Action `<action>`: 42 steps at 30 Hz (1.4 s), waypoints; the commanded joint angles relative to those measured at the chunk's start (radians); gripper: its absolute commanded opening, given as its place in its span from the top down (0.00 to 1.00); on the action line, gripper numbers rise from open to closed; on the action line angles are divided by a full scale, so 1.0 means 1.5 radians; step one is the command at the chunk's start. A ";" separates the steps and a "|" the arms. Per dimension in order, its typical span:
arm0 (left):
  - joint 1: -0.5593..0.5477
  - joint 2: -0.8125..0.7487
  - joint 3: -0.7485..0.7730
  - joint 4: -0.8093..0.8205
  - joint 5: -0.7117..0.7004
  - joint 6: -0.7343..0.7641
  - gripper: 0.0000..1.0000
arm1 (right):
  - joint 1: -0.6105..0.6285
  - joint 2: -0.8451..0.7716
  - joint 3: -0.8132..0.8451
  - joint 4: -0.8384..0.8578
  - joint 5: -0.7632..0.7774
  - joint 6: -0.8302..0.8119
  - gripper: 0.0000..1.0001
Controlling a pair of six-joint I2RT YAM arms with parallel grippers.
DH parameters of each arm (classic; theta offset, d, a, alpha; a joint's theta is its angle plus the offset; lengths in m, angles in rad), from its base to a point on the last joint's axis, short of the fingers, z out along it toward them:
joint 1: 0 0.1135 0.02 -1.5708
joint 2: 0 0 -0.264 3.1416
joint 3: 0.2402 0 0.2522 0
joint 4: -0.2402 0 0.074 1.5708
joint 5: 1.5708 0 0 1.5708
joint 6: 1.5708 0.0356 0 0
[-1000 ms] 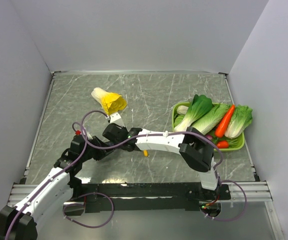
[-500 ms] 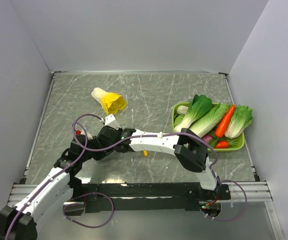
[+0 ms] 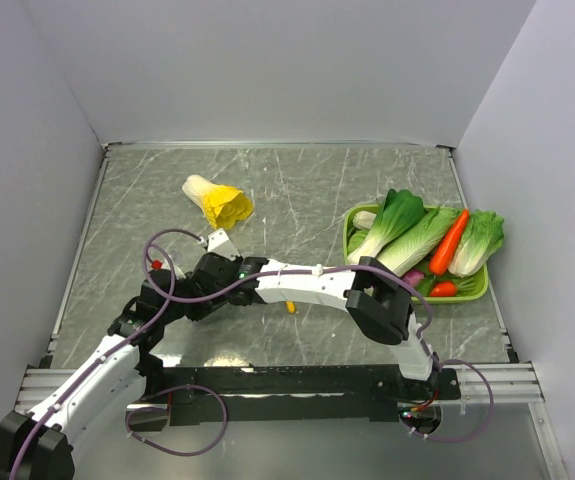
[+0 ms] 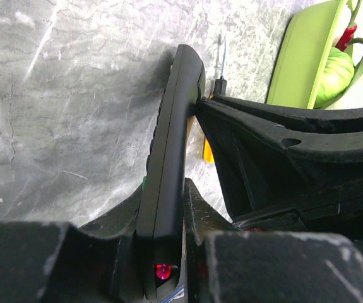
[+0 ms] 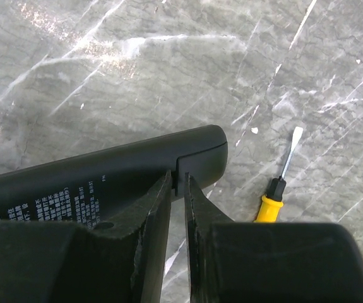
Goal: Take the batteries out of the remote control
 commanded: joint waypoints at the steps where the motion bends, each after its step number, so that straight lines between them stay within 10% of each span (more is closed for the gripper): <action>1: -0.005 0.015 0.005 -0.057 -0.012 0.025 0.99 | 0.010 0.019 0.024 -0.058 0.014 -0.001 0.78; 42: -0.005 0.018 0.003 -0.052 -0.009 0.027 0.99 | -0.051 -0.092 -0.059 0.063 -0.075 -0.026 0.63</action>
